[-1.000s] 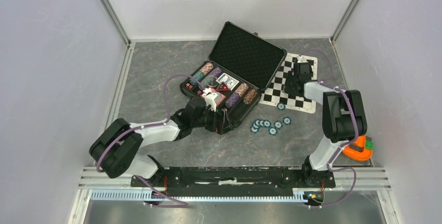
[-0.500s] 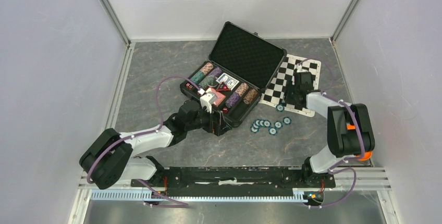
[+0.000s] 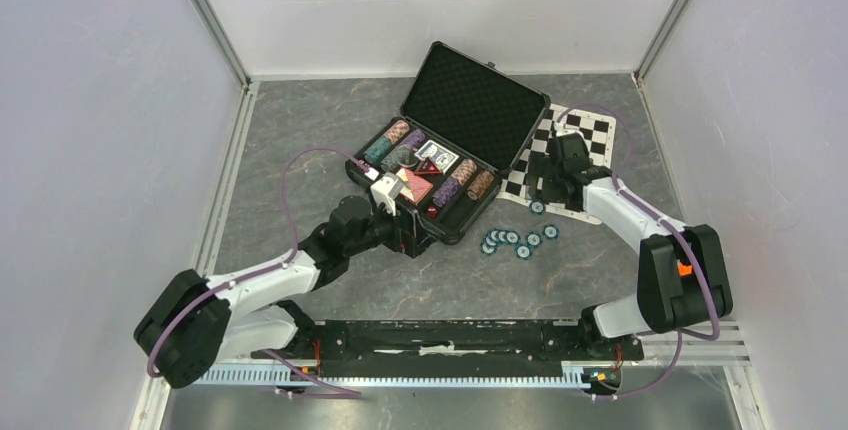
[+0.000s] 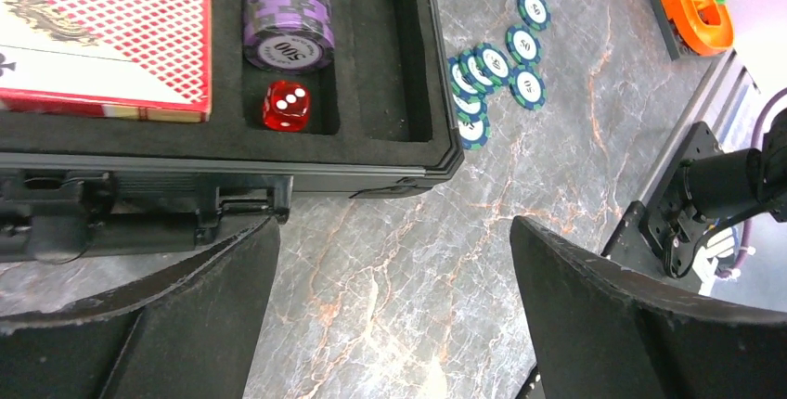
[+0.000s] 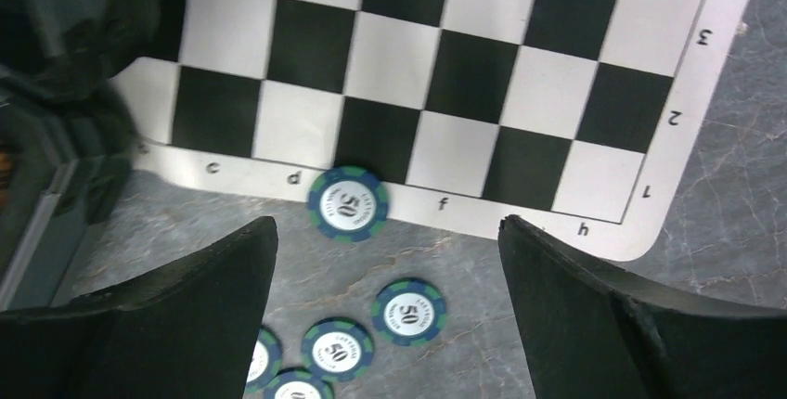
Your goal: Pack up texas hold em set
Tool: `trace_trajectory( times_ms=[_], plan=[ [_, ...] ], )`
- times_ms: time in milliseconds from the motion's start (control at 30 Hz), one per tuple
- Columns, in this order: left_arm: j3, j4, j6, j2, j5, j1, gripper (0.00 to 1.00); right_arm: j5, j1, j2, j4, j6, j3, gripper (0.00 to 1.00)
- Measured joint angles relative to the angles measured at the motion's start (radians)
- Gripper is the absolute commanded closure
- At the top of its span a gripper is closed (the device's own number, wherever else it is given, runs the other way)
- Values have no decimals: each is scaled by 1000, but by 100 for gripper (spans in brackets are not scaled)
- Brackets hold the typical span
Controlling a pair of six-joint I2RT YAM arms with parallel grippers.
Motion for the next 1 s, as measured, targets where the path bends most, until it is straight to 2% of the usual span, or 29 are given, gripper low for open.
trace_trajectory(
  times_ms=[200,433,567,1000],
  plan=[
    [-53,-2,1,-124,-71,0,0,-43,42,-34,-30,11,11,4],
    [-100,-9,2,-249,-156,0,0,-217,130,-129,11,-25,-121,2],
    [-100,-14,3,-253,-166,0,0,-283,184,-129,19,-37,-167,2],
    [-100,-27,3,-232,-165,0,0,-284,283,-90,55,-38,-195,2]
  ],
)
